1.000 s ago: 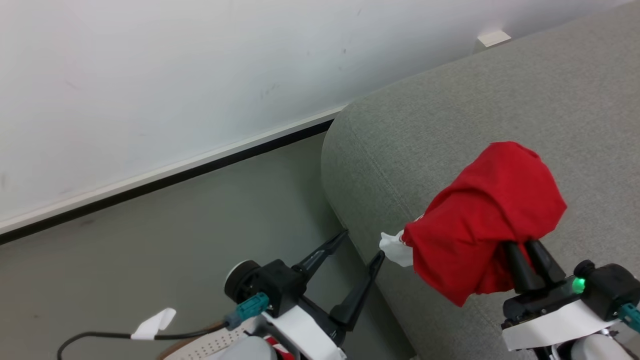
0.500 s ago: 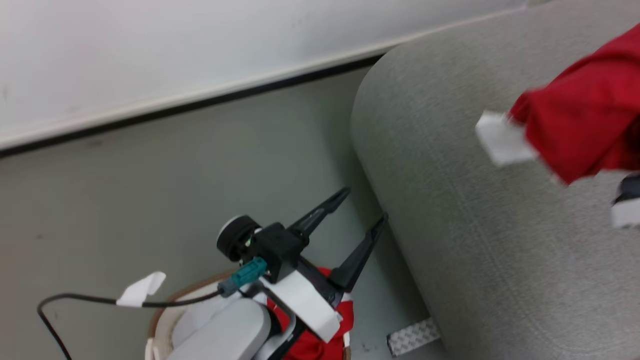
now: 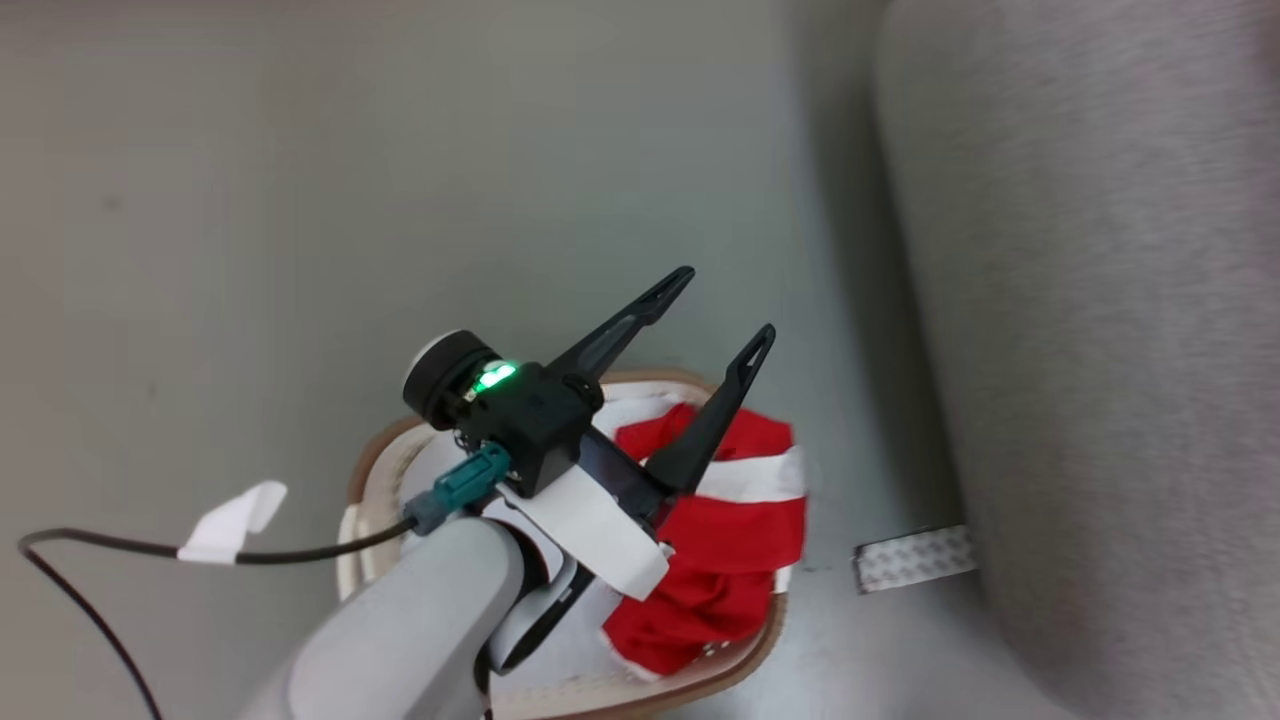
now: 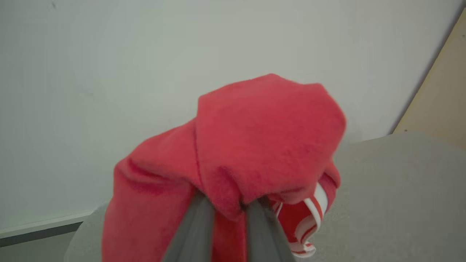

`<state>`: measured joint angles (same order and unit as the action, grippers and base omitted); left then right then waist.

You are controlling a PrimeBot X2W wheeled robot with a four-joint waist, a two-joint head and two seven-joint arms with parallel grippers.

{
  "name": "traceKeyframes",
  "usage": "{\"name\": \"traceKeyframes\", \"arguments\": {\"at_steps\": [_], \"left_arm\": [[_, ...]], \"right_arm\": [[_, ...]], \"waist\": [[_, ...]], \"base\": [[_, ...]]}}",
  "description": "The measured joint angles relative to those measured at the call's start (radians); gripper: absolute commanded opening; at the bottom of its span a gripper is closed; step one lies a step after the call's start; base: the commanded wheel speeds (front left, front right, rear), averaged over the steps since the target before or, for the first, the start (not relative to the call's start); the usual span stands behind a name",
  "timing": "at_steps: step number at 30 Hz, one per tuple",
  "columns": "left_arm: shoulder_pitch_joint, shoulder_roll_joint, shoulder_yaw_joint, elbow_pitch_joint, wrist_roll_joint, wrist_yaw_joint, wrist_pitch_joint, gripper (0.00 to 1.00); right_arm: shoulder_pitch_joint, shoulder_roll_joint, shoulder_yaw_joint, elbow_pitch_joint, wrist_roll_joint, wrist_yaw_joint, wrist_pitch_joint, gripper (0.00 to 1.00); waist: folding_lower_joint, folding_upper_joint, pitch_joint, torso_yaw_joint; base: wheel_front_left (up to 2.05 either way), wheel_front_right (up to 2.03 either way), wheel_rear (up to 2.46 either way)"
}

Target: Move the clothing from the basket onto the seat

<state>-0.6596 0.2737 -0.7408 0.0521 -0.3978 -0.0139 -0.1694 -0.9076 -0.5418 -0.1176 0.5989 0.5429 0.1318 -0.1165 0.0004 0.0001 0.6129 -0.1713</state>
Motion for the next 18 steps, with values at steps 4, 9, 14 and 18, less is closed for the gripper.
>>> {"name": "traceKeyframes", "arguments": {"at_steps": [4,9,14,18], "left_arm": [[-0.011,0.0,0.011,0.009,0.001,0.003,-0.017,1.0],[-0.011,-0.004,0.017,0.034,-0.006,0.005,-0.036,1.0],[0.003,-0.011,0.022,0.061,-0.021,0.006,-0.056,1.0],[0.032,-0.015,0.03,0.084,-0.038,0.011,-0.07,1.0]], "right_arm": [[-0.046,-0.031,0.04,0.155,-0.041,0.0,0.079,0.0],[-0.065,-0.045,0.104,0.255,-0.055,0.0,0.16,0.22],[-0.071,-0.058,0.184,0.283,-0.036,0.0,0.207,1.0],[-0.049,-0.061,0.247,0.272,-0.011,0.0,0.195,1.0]], "waist": [[-0.0001,0.0,0.042,0.052],[-0.0002,0.0,0.043,0.085],[-0.0002,-0.0001,-0.012,0.08],[-0.0003,-0.0001,-0.077,0.072]], "base": [[0.0,0.0,0.0],[0.0,0.0,0.0],[0.0,0.0,0.0],[0.0,0.0,0.0]]}}
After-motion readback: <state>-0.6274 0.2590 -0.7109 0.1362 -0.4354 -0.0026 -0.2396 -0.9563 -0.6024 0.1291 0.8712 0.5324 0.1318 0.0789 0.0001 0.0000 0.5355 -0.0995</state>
